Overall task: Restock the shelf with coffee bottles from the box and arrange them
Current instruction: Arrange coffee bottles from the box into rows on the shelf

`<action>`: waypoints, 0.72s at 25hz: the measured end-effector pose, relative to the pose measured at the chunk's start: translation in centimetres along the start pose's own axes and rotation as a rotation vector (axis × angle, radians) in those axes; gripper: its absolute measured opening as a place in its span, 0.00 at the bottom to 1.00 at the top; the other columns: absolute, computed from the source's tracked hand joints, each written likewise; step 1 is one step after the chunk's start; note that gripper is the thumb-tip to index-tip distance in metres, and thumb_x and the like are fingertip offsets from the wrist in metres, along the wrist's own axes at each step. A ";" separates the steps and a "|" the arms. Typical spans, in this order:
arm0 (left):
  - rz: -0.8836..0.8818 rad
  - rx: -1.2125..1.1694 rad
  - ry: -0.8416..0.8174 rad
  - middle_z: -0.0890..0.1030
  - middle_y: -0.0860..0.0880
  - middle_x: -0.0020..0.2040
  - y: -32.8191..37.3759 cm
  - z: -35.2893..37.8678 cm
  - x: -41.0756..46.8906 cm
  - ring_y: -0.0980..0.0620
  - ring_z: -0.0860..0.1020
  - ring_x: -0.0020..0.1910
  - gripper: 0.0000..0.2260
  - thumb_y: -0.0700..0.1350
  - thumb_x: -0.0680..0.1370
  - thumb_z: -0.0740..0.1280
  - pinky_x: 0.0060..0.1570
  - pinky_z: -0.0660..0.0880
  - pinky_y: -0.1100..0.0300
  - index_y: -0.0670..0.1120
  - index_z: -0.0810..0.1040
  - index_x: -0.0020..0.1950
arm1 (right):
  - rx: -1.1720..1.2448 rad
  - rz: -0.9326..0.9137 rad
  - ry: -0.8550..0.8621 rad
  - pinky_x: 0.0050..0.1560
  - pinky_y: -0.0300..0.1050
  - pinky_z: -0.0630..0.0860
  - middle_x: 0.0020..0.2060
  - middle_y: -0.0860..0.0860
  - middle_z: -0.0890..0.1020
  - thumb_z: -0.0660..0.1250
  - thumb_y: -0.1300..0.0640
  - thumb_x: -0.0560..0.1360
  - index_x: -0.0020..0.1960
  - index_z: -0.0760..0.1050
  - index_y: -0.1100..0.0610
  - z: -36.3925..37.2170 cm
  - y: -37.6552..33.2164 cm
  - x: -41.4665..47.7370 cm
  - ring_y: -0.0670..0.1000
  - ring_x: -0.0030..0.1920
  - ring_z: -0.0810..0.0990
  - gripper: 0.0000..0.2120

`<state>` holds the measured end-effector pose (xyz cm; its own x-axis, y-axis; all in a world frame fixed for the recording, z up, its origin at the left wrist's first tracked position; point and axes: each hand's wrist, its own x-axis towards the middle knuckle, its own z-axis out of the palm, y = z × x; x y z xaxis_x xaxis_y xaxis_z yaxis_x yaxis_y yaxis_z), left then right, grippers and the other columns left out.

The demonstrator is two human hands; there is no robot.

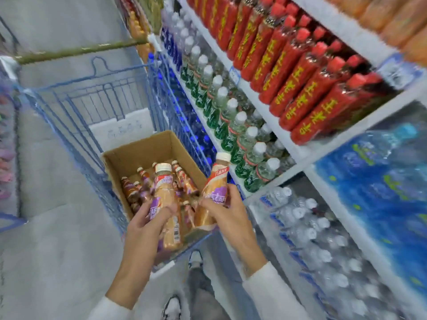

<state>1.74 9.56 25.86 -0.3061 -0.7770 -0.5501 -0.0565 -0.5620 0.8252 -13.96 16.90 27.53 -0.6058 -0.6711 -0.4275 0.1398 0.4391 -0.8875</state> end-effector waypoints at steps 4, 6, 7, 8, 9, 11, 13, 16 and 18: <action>0.119 0.028 -0.220 0.78 0.49 0.30 2.6 4.6 -4.4 0.54 0.68 0.20 0.11 0.48 0.73 0.74 0.23 0.67 0.64 0.52 0.83 0.54 | 0.075 -0.102 0.194 0.40 0.39 0.79 0.42 0.44 0.85 0.77 0.54 0.71 0.54 0.74 0.44 -6.0 -2.0 -6.3 0.42 0.40 0.83 0.16; 0.164 0.061 -0.331 0.76 0.49 0.28 3.3 7.7 -6.7 0.57 0.66 0.20 0.07 0.46 0.73 0.74 0.22 0.64 0.67 0.50 0.83 0.50 | 0.115 -0.149 0.300 0.37 0.35 0.77 0.41 0.45 0.85 0.77 0.55 0.71 0.54 0.75 0.45 -9.4 -2.5 -9.6 0.41 0.39 0.83 0.16; 0.172 0.084 -0.378 0.76 0.51 0.27 3.6 9.4 -7.9 0.58 0.66 0.18 0.05 0.42 0.75 0.73 0.20 0.63 0.68 0.50 0.83 0.49 | 0.111 -0.169 0.348 0.39 0.36 0.78 0.42 0.44 0.85 0.77 0.55 0.71 0.54 0.74 0.46 -11.0 -2.6 -10.9 0.41 0.39 0.83 0.16; 0.181 0.120 -0.434 0.76 0.53 0.26 3.7 11.3 -9.0 0.59 0.67 0.17 0.06 0.40 0.76 0.71 0.18 0.64 0.69 0.50 0.82 0.50 | 0.110 -0.190 0.404 0.42 0.39 0.79 0.43 0.44 0.85 0.77 0.55 0.71 0.54 0.75 0.46 -12.8 -2.6 -12.5 0.42 0.41 0.83 0.16; 0.192 0.152 -0.488 0.77 0.54 0.26 3.6 13.2 -10.1 0.59 0.70 0.18 0.08 0.39 0.77 0.71 0.17 0.66 0.68 0.51 0.81 0.51 | 0.116 -0.202 0.459 0.45 0.41 0.80 0.43 0.44 0.85 0.78 0.55 0.71 0.54 0.75 0.46 -14.5 -2.4 -13.9 0.43 0.42 0.83 0.17; 0.198 0.197 -0.599 0.83 0.53 0.32 2.9 17.5 -12.7 0.56 0.79 0.24 0.10 0.40 0.77 0.71 0.22 0.74 0.63 0.53 0.80 0.54 | 0.141 -0.229 0.572 0.47 0.43 0.81 0.44 0.44 0.85 0.78 0.53 0.70 0.54 0.75 0.45 -18.6 -1.5 -17.2 0.45 0.43 0.84 0.17; 0.204 0.230 -0.696 0.86 0.48 0.42 1.9 21.7 -15.4 0.50 0.83 0.33 0.12 0.41 0.75 0.73 0.31 0.80 0.55 0.53 0.80 0.57 | 0.151 -0.241 0.675 0.46 0.42 0.81 0.45 0.43 0.85 0.78 0.51 0.70 0.55 0.74 0.44 -22.6 -0.7 -20.7 0.45 0.44 0.84 0.18; 0.245 0.245 -0.843 0.85 0.48 0.41 0.1 28.6 -20.7 0.49 0.81 0.37 0.10 0.39 0.73 0.75 0.40 0.78 0.52 0.53 0.85 0.49 | 0.176 -0.272 0.838 0.46 0.45 0.82 0.45 0.45 0.85 0.78 0.53 0.70 0.53 0.75 0.45 -28.9 0.7 -25.9 0.48 0.44 0.84 0.17; 0.267 0.239 -0.938 0.84 0.52 0.37 -0.8 33.1 -24.5 0.53 0.80 0.33 0.12 0.42 0.69 0.79 0.33 0.77 0.56 0.54 0.84 0.49 | 0.192 -0.297 0.924 0.43 0.43 0.81 0.44 0.45 0.85 0.78 0.55 0.70 0.54 0.75 0.46 -33.3 1.4 -28.8 0.50 0.45 0.84 0.17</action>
<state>-22.13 38.39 42.90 -0.9561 -0.2737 -0.1046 -0.0342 -0.2504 0.9675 -22.40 56.77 44.31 -0.9985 0.0274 0.0475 -0.0422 0.1695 -0.9846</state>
